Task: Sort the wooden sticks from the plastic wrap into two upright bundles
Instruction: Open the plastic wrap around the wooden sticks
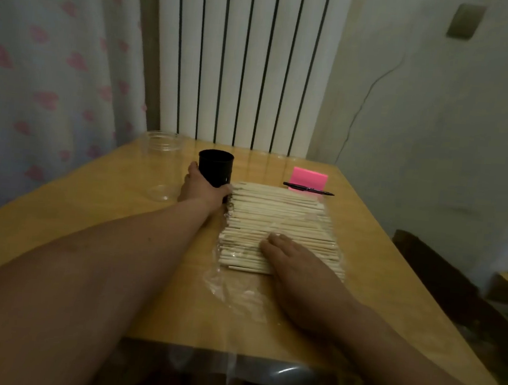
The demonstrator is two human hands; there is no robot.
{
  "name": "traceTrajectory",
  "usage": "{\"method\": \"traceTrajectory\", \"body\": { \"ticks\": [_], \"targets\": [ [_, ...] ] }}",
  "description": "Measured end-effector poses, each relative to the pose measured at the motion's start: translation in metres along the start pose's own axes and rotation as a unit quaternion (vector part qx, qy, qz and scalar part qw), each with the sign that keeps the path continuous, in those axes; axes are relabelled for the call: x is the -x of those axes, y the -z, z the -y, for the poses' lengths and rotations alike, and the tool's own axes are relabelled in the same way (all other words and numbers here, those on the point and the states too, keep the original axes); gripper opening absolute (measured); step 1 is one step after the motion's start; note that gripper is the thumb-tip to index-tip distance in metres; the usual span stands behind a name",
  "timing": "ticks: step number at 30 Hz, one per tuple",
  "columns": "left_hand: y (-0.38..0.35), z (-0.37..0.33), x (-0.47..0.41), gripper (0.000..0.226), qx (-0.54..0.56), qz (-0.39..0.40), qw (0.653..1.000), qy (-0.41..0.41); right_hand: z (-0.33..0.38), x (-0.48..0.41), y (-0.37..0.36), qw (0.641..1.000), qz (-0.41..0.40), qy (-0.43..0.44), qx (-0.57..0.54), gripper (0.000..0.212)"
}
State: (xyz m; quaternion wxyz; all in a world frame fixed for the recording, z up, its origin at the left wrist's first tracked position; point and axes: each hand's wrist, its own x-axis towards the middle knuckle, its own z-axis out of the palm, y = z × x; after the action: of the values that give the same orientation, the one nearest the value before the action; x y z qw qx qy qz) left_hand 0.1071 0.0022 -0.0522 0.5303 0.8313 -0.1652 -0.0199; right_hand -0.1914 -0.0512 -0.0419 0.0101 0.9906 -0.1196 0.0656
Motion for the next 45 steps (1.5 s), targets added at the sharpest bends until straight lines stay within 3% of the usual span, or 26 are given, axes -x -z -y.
{"method": "traceTrajectory", "body": {
  "ticks": [3, 7, 13, 15, 17, 20, 24, 28, 30, 31, 32, 33, 36, 38, 39, 41, 45],
  "targets": [
    [0.007, -0.005, 0.003, 0.097, 0.004, -0.006, 1.0, -0.013, 0.0, -0.002, -0.001, 0.999, 0.017, -0.035, -0.006, 0.06],
    [0.034, -0.009, 0.03, 0.092, 0.058, -0.01, 0.997, -0.05, -0.006, 0.005, -0.004, 0.992, 0.021, -0.126, -0.011, 0.067],
    [0.092, 0.009, 0.114, 0.088, 0.082, -0.006, 0.991, -0.108, 0.005, 0.022, -0.003, 0.99, -0.025, -0.135, -0.042, 0.061],
    [0.103, 0.018, 0.132, 0.087, 0.081, -0.008, 0.991, -0.11, 0.011, 0.026, -0.008, 0.985, -0.054, -0.137, -0.088, 0.063],
    [0.108, 0.023, 0.145, 0.086, 0.087, -0.006, 0.99, -0.108, 0.015, 0.028, -0.008, 0.962, -0.103, -0.144, -0.208, 0.073],
    [0.106, 0.025, 0.156, 0.089, 0.107, -0.002, 0.989, -0.099, 0.019, 0.026, 0.007, 0.877, -0.192, -0.182, -0.402, 0.087],
    [0.103, 0.028, 0.161, 0.09, 0.102, 0.001, 0.988, -0.116, 0.025, 0.019, 0.024, 0.7, -0.279, -0.257, -0.605, 0.083],
    [0.104, 0.03, 0.161, 0.089, 0.099, 0.016, 0.988, -0.121, 0.024, 0.012, 0.021, 0.557, -0.304, -0.292, -0.715, 0.057],
    [0.104, 0.031, 0.161, 0.09, 0.098, 0.023, 0.987, -0.126, 0.023, 0.012, 0.021, 0.52, -0.304, -0.282, -0.747, 0.04],
    [0.104, 0.032, 0.161, 0.09, 0.096, 0.027, 0.987, -0.127, 0.022, 0.013, 0.021, 0.529, -0.296, -0.272, -0.748, 0.031],
    [0.103, 0.032, 0.161, 0.09, 0.094, 0.03, 0.987, -0.128, 0.021, 0.015, 0.021, 0.559, -0.287, -0.256, -0.734, 0.022],
    [0.103, 0.032, 0.161, 0.09, 0.093, 0.033, 0.987, -0.13, 0.017, 0.017, 0.019, 0.618, -0.275, -0.24, -0.696, 0.016],
    [0.102, 0.031, 0.16, 0.088, 0.093, 0.038, 0.986, -0.133, 0.004, 0.025, 0.013, 0.854, -0.185, -0.156, -0.46, 0.015],
    [0.102, 0.032, 0.16, 0.088, 0.095, 0.042, 0.985, -0.137, -0.003, 0.024, 0.008, 0.96, -0.077, -0.098, -0.252, 0.025],
    [0.103, 0.032, 0.16, 0.089, 0.095, 0.043, 0.985, -0.139, -0.005, 0.022, 0.006, 0.983, -0.038, -0.077, -0.159, 0.036],
    [0.103, 0.032, 0.16, 0.089, 0.093, 0.044, 0.984, -0.142, -0.005, 0.018, 0.009, 0.996, 0.001, -0.071, -0.056, 0.055],
    [0.101, 0.033, 0.159, 0.089, 0.084, 0.027, 0.986, -0.142, 0.002, 0.004, 0.027, 0.996, 0.042, -0.049, 0.066, 0.049]
  ]
}}
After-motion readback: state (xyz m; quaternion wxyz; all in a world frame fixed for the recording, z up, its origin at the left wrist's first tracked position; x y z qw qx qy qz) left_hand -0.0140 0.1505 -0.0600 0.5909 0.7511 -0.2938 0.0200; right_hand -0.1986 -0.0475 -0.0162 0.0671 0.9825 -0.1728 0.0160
